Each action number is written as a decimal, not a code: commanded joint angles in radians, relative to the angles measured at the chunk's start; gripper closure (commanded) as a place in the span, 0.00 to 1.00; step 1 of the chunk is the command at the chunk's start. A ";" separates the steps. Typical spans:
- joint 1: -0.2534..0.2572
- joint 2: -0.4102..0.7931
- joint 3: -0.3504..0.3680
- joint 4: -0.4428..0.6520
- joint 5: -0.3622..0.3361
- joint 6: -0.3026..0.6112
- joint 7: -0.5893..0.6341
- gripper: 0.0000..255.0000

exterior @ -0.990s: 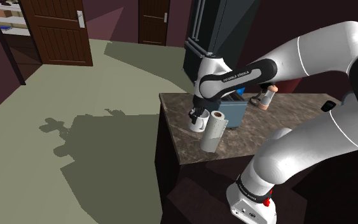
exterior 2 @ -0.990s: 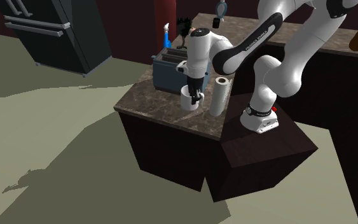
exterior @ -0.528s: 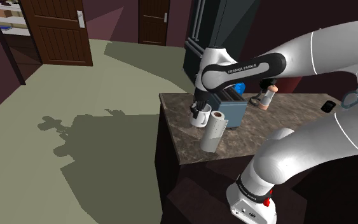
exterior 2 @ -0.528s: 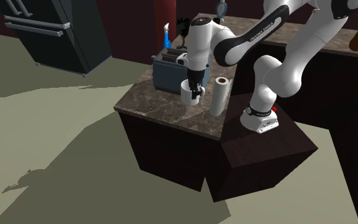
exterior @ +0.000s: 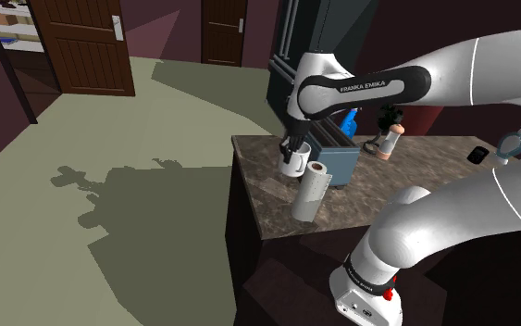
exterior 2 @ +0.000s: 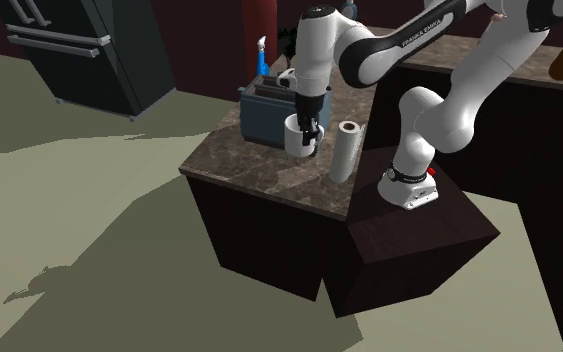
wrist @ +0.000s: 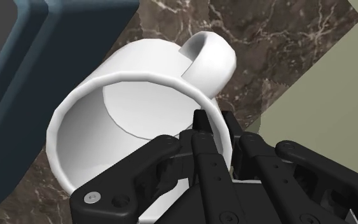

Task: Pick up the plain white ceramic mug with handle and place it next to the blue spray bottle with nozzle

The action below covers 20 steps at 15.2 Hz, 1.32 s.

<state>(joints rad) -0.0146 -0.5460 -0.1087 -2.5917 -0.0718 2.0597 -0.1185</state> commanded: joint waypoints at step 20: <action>0.005 -0.041 0.014 0.257 0.011 -0.298 -0.003 1.00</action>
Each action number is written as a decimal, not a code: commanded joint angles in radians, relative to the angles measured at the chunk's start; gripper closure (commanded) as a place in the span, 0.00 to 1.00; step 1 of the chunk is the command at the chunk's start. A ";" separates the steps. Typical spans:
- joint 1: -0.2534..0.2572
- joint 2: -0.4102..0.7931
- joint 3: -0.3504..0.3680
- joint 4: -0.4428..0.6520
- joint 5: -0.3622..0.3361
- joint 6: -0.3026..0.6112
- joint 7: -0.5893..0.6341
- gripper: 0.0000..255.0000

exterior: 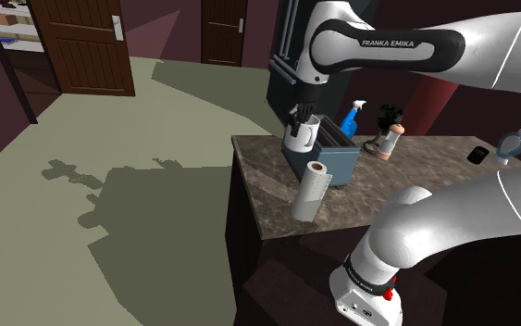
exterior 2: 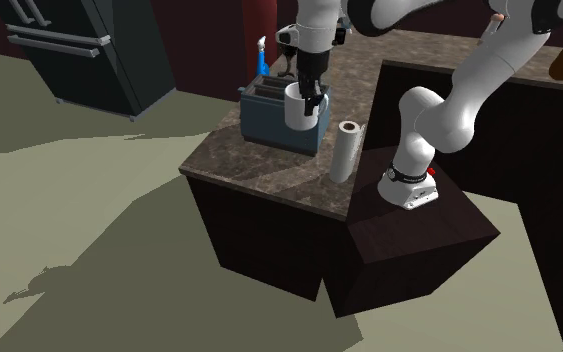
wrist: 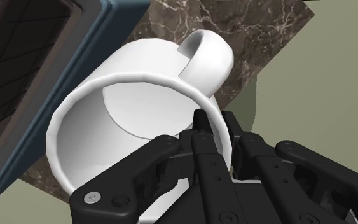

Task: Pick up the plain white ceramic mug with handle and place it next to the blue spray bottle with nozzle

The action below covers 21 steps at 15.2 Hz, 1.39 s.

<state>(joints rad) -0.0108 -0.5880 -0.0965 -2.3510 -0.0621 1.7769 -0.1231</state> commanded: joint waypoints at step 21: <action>0.006 0.059 0.010 0.346 0.011 -0.288 -0.005 1.00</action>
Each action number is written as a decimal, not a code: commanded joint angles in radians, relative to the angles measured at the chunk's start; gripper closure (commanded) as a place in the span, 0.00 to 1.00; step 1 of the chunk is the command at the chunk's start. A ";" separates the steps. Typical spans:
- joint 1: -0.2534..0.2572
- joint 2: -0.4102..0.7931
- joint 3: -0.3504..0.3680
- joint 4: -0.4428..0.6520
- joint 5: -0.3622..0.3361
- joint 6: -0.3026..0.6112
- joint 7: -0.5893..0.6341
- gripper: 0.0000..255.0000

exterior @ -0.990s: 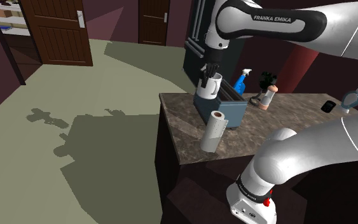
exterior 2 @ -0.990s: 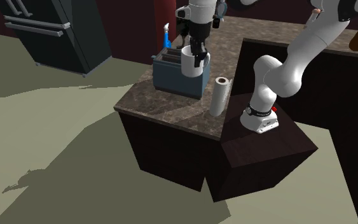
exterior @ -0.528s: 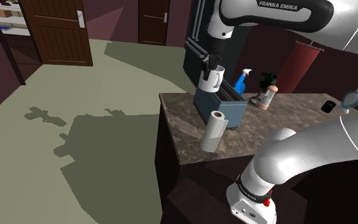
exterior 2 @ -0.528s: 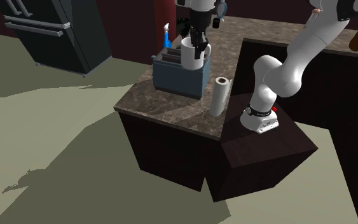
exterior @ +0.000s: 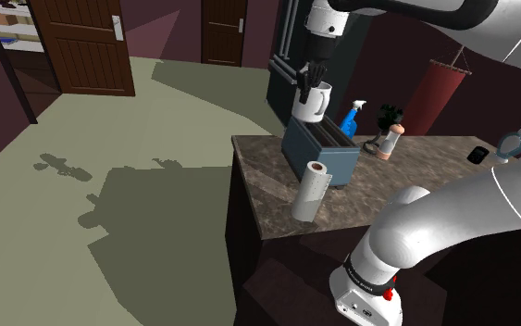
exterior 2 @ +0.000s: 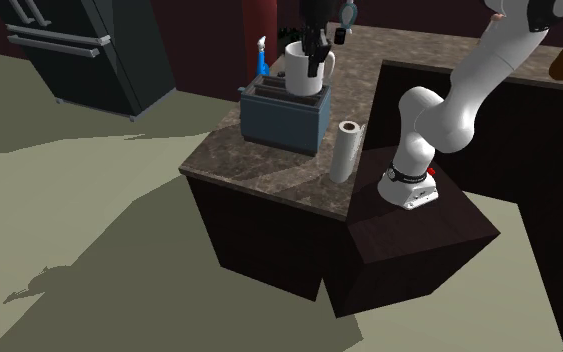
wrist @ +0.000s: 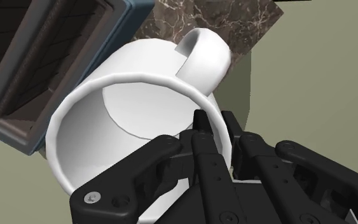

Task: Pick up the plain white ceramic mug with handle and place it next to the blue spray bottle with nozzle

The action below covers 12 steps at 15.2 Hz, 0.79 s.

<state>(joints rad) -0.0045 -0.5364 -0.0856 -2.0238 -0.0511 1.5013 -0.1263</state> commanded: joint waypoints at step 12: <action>-0.070 0.050 -0.218 0.089 -0.094 -0.019 -0.278 1.00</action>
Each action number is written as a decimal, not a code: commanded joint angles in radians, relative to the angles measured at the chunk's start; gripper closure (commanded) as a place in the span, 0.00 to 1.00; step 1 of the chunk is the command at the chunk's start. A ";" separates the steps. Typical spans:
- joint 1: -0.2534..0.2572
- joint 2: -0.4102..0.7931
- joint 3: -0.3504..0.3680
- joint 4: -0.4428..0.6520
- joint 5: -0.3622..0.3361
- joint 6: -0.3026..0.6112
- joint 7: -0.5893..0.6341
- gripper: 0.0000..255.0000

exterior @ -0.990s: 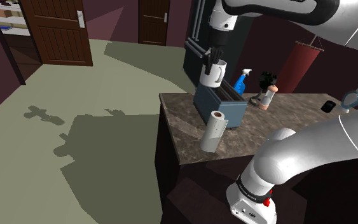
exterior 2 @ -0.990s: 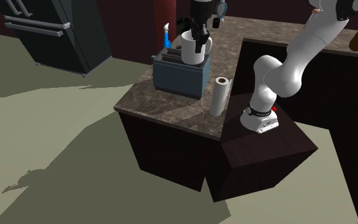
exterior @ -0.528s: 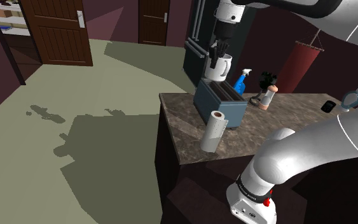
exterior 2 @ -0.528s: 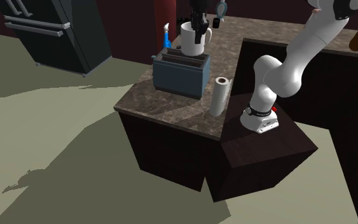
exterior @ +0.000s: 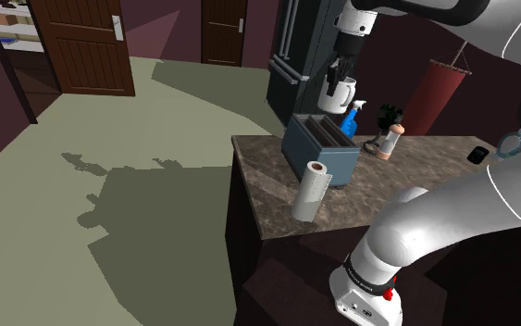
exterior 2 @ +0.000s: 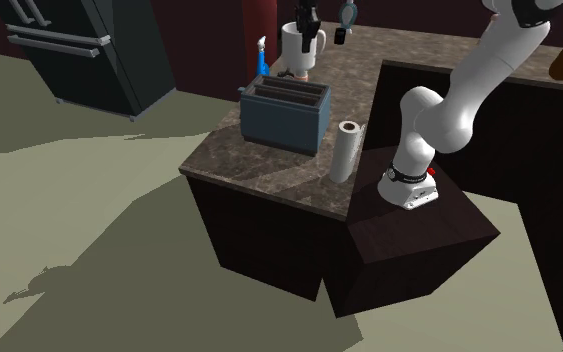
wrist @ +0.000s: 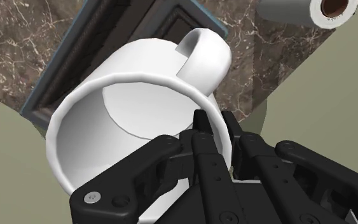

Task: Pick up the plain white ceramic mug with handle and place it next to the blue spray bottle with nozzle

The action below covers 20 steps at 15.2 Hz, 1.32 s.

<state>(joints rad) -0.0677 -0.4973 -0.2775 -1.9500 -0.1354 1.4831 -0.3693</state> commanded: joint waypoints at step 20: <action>-0.136 0.505 -0.500 0.487 0.146 -0.001 -0.655 1.00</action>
<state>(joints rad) -0.1886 -0.0353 -0.7526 -1.5019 -0.0193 1.4881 -0.9828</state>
